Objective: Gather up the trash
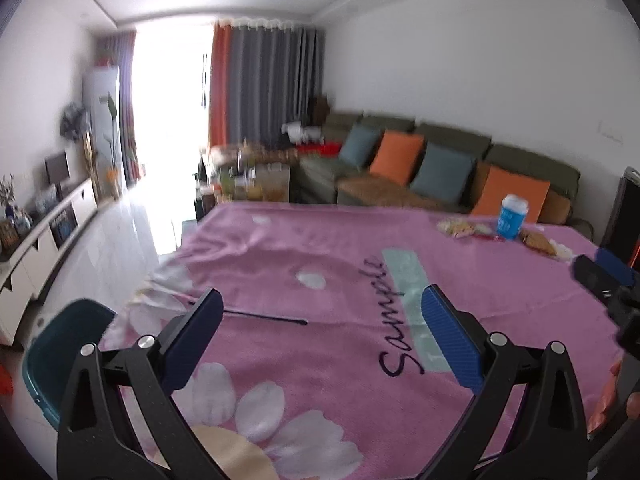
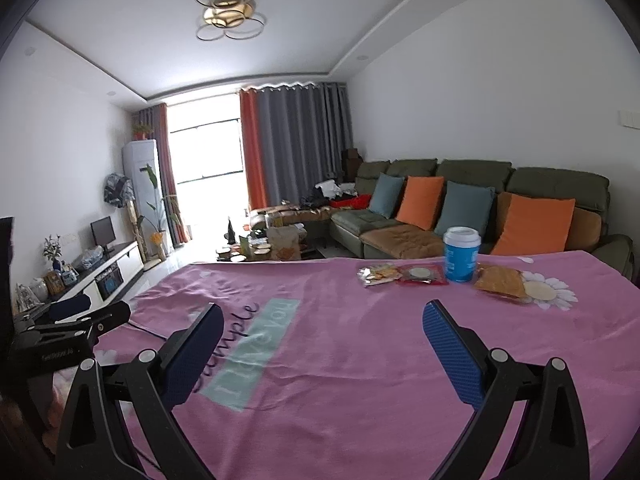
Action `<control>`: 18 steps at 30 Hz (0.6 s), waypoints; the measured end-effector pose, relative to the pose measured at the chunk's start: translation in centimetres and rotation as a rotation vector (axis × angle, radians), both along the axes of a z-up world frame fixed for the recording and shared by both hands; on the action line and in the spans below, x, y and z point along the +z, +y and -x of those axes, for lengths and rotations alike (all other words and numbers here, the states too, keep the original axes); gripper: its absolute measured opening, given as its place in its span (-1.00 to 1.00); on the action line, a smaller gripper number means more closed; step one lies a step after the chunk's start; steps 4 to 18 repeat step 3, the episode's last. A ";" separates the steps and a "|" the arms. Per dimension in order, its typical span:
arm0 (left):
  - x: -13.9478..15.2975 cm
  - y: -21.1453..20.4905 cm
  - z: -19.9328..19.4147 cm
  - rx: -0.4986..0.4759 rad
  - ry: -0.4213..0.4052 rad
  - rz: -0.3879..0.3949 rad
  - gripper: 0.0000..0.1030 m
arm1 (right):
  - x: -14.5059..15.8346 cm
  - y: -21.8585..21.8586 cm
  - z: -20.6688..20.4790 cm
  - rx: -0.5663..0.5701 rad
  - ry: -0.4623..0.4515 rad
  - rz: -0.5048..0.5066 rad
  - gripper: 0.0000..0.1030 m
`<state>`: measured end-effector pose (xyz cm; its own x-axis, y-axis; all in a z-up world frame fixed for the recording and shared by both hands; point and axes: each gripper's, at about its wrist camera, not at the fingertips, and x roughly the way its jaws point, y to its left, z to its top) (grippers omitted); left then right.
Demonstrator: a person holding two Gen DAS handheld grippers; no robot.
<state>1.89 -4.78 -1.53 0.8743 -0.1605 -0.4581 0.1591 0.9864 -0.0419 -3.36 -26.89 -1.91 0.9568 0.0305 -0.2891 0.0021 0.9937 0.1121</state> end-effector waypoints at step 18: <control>-0.5 -0.2 -3.5 0.005 0.106 -0.018 0.89 | -0.1 -1.6 -1.6 -0.028 0.079 0.009 0.87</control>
